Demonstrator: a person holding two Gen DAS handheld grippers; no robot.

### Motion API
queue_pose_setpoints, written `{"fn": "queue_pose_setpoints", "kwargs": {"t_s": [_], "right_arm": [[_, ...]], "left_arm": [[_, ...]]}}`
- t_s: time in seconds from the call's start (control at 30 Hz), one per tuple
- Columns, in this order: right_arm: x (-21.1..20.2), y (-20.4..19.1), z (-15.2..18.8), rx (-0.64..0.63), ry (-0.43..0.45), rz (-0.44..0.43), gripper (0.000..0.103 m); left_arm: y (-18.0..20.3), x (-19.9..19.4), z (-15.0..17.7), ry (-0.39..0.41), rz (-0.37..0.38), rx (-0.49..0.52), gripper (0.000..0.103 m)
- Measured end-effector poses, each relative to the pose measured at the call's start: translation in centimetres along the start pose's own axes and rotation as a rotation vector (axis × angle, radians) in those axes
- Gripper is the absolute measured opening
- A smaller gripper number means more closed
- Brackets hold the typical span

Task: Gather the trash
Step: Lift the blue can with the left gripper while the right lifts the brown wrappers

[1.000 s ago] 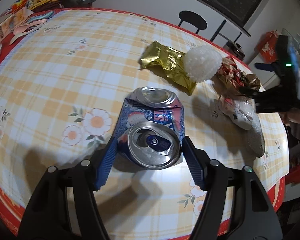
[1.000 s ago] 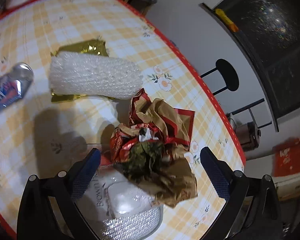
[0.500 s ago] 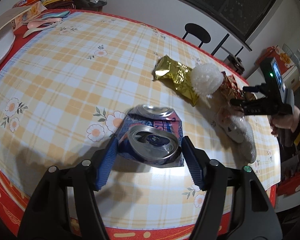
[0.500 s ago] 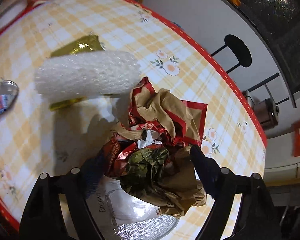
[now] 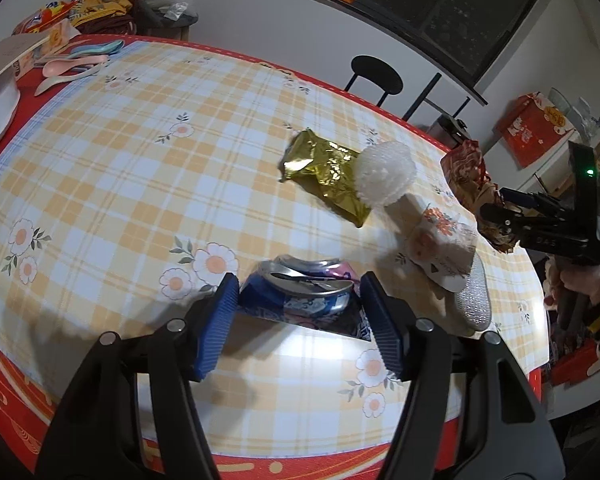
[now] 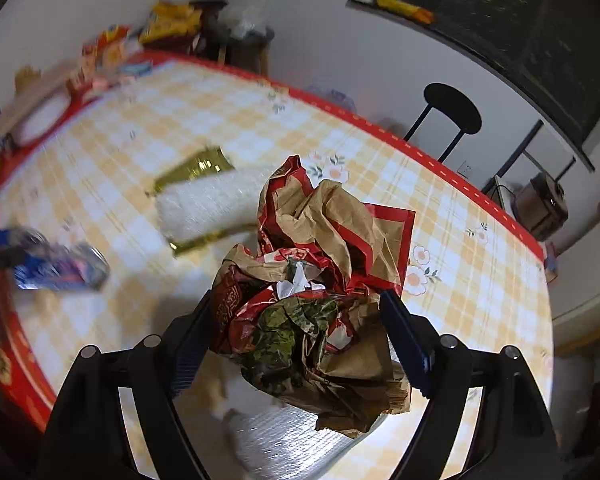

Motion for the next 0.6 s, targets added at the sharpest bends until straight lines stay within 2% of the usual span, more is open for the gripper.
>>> {"fn": "queue_pose_setpoints", "kwargs": {"t_s": [0.37, 0.6], "right_arm": [[-3.6, -0.8, 4.0, 0.176, 0.032, -0.078, 0.08], [-4.4, 0.4, 5.9, 0.258, 0.025, -0.067, 0.08]], "left_arm": [[1.7, 0.7, 0.0, -0.029, 0.028, 0.045, 0.063], [3.0, 0.8, -0.8, -0.021, 0.041, 0.087, 0.058]]}}
Point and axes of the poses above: each gripper's, at about its wrist camera, not at the fingertips, and x roughly the way its jaws point, y to its right, z to its underside, the point moved 1 cm from there along x, roughly the way its jaws point, and after that the axes turned 12 degrees about z, right-handed, at the moved point
